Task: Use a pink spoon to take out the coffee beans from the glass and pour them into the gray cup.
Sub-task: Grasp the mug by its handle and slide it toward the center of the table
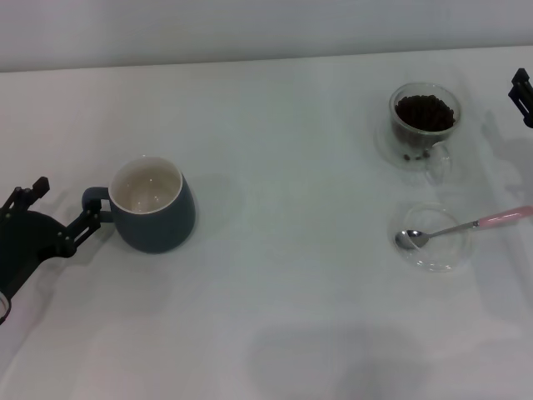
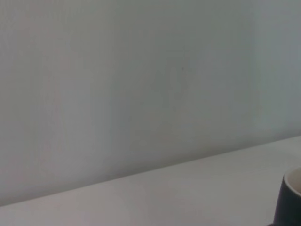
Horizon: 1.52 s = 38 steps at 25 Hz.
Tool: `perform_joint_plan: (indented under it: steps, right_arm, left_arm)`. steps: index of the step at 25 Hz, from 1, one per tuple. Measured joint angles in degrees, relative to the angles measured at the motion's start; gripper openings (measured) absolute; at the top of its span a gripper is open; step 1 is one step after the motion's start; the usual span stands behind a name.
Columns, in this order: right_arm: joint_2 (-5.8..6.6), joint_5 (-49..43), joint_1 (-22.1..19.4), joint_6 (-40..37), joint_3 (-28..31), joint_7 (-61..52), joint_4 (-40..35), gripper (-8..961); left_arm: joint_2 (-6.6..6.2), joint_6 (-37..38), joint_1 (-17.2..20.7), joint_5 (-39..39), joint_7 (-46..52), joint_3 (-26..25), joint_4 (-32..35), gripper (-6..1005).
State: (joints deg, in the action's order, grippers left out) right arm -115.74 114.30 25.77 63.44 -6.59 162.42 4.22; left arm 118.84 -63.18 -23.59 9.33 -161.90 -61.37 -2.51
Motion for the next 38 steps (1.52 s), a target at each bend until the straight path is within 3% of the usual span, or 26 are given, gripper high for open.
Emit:
perform_joint_plan:
  steps: [7,12,23,31,38]
  right_arm:
    - [-0.11,-0.1,0.1,0.2,0.0,0.0,0.0,858]
    - [-0.12,-0.1,0.2,0.3,0.0,0.0,0.1,858]
    - [-0.1,-0.2,0.3,0.5,0.0,-0.1,0.8,858]
    - [-0.1,-0.2,0.3,0.8,-0.2,-0.1,0.9,858]
    - [-0.1,-0.2,1.0,0.8,-0.1,-0.1,0.9,858]
  left_arm:
    - [0.04,0.6,-1.0,0.1,0.0,0.0,0.0,839]
    - [0.17,0.7,-1.7,0.0,0.0,0.1,0.0,735]
    - [0.26,2.8,-2.7,-0.4,0.0,0.4,-1.9,310]
    - [0.38,3.3,-4.2,-2.0,0.0,0.6,-2.5,172]
    - [0.73,5.1,-4.6,-6.7,0.0,0.5,-5.8,171]
